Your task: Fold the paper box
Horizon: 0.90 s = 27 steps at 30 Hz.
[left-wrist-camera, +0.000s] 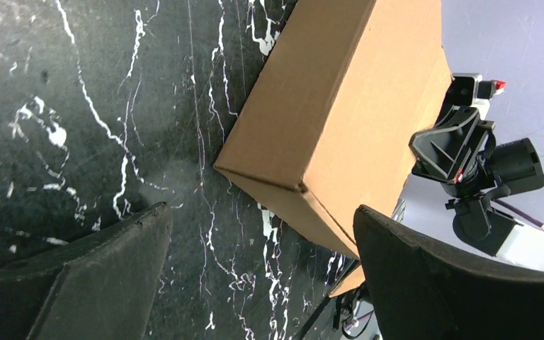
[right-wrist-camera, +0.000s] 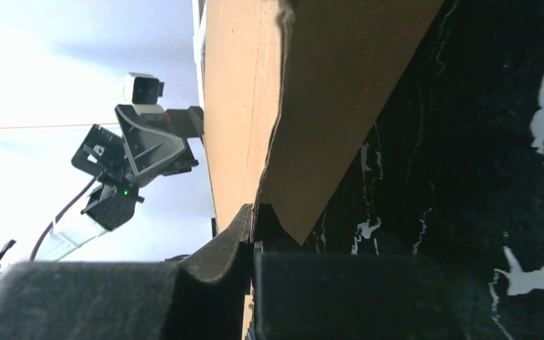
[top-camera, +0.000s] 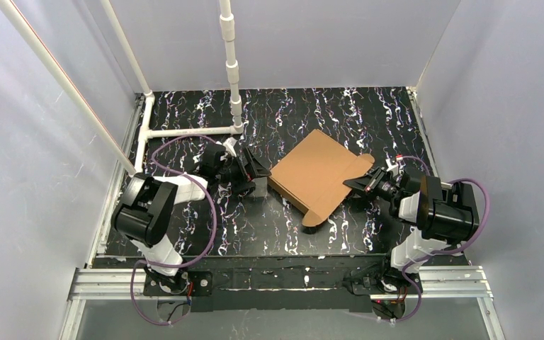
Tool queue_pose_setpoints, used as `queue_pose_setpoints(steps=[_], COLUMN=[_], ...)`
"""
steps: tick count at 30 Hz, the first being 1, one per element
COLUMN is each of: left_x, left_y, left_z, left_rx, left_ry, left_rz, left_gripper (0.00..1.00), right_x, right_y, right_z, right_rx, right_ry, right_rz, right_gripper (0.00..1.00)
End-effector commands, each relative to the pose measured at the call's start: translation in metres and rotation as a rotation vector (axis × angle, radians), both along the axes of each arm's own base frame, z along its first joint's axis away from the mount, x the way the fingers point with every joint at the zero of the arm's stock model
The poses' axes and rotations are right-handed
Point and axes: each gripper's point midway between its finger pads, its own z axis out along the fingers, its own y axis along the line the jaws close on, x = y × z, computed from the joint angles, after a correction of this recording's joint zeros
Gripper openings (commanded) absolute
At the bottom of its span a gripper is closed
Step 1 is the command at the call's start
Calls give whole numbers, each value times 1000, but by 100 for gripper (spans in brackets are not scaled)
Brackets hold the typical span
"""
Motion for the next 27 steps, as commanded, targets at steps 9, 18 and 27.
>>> queue_pose_setpoints(steps=[9, 18, 27], left_x=[19, 11, 3], left_y=[-26, -36, -52], left_z=[10, 17, 34], left_rx=[-79, -145, -263], left_ry=[-57, -89, -112], left_rz=[-145, -234, -310], left_gripper=[98, 98, 98], right_x=[-10, -9, -8], right_y=[-23, -24, -24], right_z=[-46, -49, -50], right_rx=[-52, -39, -29], right_ry=[106, 125, 132], right_rz=[59, 72, 78], right_gripper=[1, 1, 1])
